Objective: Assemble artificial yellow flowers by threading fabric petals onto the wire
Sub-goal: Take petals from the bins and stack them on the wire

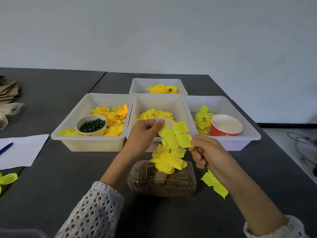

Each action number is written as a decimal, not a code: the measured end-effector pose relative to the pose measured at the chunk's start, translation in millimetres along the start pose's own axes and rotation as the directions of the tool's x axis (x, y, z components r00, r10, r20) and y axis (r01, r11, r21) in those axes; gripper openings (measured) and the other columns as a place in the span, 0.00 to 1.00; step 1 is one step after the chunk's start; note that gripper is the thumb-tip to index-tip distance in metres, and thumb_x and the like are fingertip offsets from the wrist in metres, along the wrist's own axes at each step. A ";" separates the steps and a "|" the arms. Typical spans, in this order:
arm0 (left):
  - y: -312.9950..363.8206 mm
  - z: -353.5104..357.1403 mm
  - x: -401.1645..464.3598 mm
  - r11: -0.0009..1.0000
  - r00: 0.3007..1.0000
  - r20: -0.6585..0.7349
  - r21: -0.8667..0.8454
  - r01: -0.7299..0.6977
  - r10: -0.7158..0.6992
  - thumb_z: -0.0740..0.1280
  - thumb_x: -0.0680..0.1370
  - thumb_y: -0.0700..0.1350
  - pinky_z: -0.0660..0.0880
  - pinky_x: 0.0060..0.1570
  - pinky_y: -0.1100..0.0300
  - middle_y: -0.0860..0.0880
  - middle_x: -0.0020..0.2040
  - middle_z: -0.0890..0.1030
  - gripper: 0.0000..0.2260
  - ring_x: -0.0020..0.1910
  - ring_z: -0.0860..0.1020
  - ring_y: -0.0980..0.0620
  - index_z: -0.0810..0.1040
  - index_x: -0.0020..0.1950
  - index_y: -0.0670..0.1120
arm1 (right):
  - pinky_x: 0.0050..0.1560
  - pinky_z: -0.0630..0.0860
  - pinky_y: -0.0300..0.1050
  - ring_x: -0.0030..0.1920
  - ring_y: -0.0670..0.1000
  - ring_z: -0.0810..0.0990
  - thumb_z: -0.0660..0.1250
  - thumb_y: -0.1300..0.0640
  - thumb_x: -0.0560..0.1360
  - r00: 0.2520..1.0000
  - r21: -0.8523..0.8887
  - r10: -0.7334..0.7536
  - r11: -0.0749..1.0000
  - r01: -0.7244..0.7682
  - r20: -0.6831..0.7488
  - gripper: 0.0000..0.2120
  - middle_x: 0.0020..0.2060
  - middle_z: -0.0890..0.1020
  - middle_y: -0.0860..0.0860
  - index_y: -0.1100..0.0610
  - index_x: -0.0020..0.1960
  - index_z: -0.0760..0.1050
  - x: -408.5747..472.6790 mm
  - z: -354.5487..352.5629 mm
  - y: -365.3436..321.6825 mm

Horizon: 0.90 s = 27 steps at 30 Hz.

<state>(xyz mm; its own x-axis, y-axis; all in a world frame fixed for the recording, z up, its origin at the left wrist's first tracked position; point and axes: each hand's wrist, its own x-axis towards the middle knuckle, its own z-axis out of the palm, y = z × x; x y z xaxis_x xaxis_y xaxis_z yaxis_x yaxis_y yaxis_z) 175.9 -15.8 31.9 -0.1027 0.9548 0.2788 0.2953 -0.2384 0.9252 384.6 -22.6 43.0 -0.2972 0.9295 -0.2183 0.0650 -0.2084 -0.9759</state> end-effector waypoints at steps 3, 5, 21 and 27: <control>-8.0 1.2 -3.0 0.998 0.998 0.015 0.024 0.054 -0.055 0.65 0.82 0.48 0.58 0.29 0.62 0.44 0.30 0.60 0.25 0.26 0.58 0.56 0.63 0.32 0.33 | 0.25 0.59 0.40 0.22 0.48 0.62 0.60 0.60 0.79 0.998 -0.056 0.046 0.997 -0.049 -0.041 0.14 0.22 0.67 0.52 0.61 0.35 0.72 -0.4 2.2 4.2; -13.0 1.4 -6.4 0.994 0.995 0.012 0.032 0.103 -0.103 0.65 0.81 0.48 0.58 0.31 0.60 0.45 0.29 0.61 0.24 0.26 0.58 0.55 0.64 0.32 0.35 | 0.26 0.59 0.40 0.22 0.48 0.62 0.61 0.60 0.78 0.996 -0.089 0.069 0.993 -0.074 -0.058 0.13 0.22 0.67 0.52 0.61 0.35 0.73 -0.8 4.5 7.8; -37.9 -5.4 -41.5 0.898 0.989 0.006 0.419 0.130 -0.146 0.60 0.81 0.59 0.73 0.36 0.56 0.59 0.27 0.77 0.22 0.28 0.76 0.61 0.72 0.28 0.54 | 0.33 0.67 0.39 0.30 0.42 0.72 0.62 0.48 0.78 0.971 -0.607 -0.228 0.783 0.139 -0.073 0.15 0.30 0.74 0.52 0.56 0.38 0.74 -12.2 3.3 44.7; -19.0 -25.5 -42.8 0.916 0.967 -0.210 0.340 0.211 -0.144 0.57 0.83 0.57 0.68 0.33 0.57 0.56 0.29 0.80 0.20 0.30 0.77 0.60 0.79 0.37 0.51 | 0.41 0.71 0.45 0.44 0.49 0.77 0.61 0.42 0.78 0.869 -0.783 -0.190 0.549 -0.292 -0.457 0.13 0.46 0.77 0.49 0.52 0.50 0.70 -17.5 -86.4 53.9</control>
<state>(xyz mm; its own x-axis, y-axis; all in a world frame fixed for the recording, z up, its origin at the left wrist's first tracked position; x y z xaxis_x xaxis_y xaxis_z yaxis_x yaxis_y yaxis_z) 150.4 -56.6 9.0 -0.3415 0.9204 0.1902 0.5721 0.0430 0.8191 475.6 -23.8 -5.9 0.1650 0.9863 -0.0050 0.8685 -0.1477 -0.4732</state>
